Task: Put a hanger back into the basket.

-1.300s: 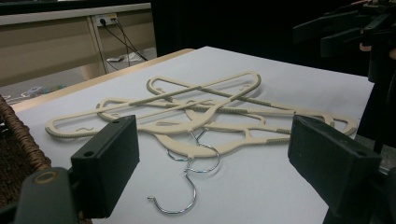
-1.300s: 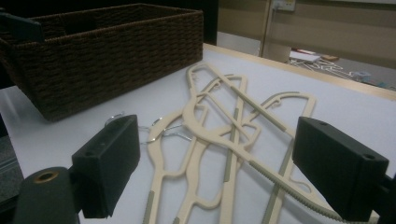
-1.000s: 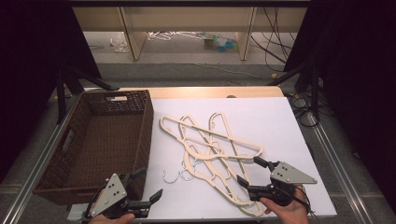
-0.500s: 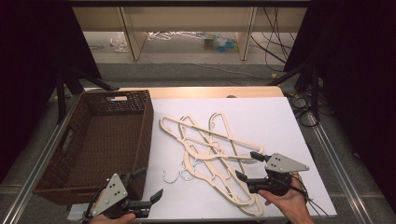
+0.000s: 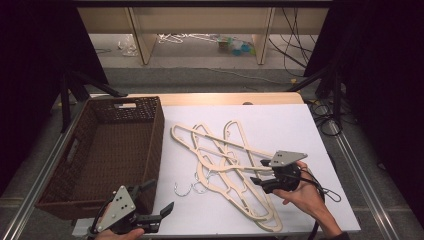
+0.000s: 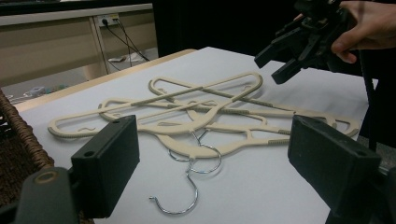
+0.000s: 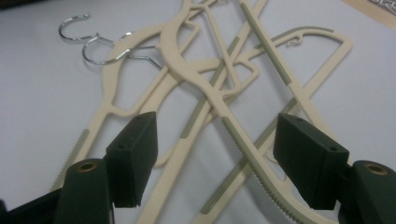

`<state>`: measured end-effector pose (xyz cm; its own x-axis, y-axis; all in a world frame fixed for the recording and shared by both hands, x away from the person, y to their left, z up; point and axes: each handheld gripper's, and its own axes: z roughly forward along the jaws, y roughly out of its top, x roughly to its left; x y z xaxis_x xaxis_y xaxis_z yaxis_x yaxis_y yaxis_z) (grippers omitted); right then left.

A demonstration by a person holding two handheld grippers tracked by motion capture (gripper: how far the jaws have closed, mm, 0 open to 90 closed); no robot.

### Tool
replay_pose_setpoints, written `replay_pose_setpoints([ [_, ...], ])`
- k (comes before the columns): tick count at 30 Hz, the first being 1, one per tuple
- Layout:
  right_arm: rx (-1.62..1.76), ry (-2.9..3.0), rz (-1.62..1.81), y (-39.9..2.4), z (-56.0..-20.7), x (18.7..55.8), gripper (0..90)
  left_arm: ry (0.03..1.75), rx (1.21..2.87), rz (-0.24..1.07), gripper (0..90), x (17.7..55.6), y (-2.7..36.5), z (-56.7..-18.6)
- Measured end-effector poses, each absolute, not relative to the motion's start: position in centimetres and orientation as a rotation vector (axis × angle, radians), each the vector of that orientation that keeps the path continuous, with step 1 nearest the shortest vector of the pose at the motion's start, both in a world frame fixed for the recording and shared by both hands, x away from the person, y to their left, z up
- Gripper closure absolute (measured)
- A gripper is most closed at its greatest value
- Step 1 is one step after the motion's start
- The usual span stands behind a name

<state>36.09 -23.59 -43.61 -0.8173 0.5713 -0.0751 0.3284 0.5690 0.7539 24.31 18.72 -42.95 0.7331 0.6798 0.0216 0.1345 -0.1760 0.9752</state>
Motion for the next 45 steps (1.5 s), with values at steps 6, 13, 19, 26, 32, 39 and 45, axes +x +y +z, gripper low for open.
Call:
replay_pose_setpoints([
  [6, 0.709, 2.560, 1.036, -23.1, -44.3, 38.1, 37.6, 0.644, 1.711, 0.558, 16.4, 24.4, 18.7, -43.0],
  [13, 0.644, 2.600, 0.989, -22.0, -45.4, 39.9, 45.0, 0.652, 1.708, 0.550, 16.4, 24.3, 18.7, -43.0],
  [19, 0.635, 2.656, 0.919, -21.5, -46.2, 40.8, 50.3, 0.652, 1.707, 0.550, 16.4, 24.3, 18.7, -43.0],
  [26, 0.578, 2.708, 0.888, -20.7, -47.1, 41.6, 57.0, 0.660, 1.707, 0.543, 16.5, 24.3, 18.6, -43.0],
  [32, 0.559, 2.750, 0.878, -20.5, -47.7, 42.3, 65.5, 0.643, 1.711, 0.553, 16.6, 24.4, 18.8, -42.9],
  [39, 0.471, 2.788, 0.870, -20.5, -47.6, 42.0, 76.4, 0.650, 1.710, 0.549, 16.8, 24.2, 18.7, -42.9],
  [45, 0.431, 2.818, 0.861, -20.4, -47.3, 41.8, 79.2, 0.635, 1.715, 0.557, 17.0, 24.3, 18.7, -42.9],
])
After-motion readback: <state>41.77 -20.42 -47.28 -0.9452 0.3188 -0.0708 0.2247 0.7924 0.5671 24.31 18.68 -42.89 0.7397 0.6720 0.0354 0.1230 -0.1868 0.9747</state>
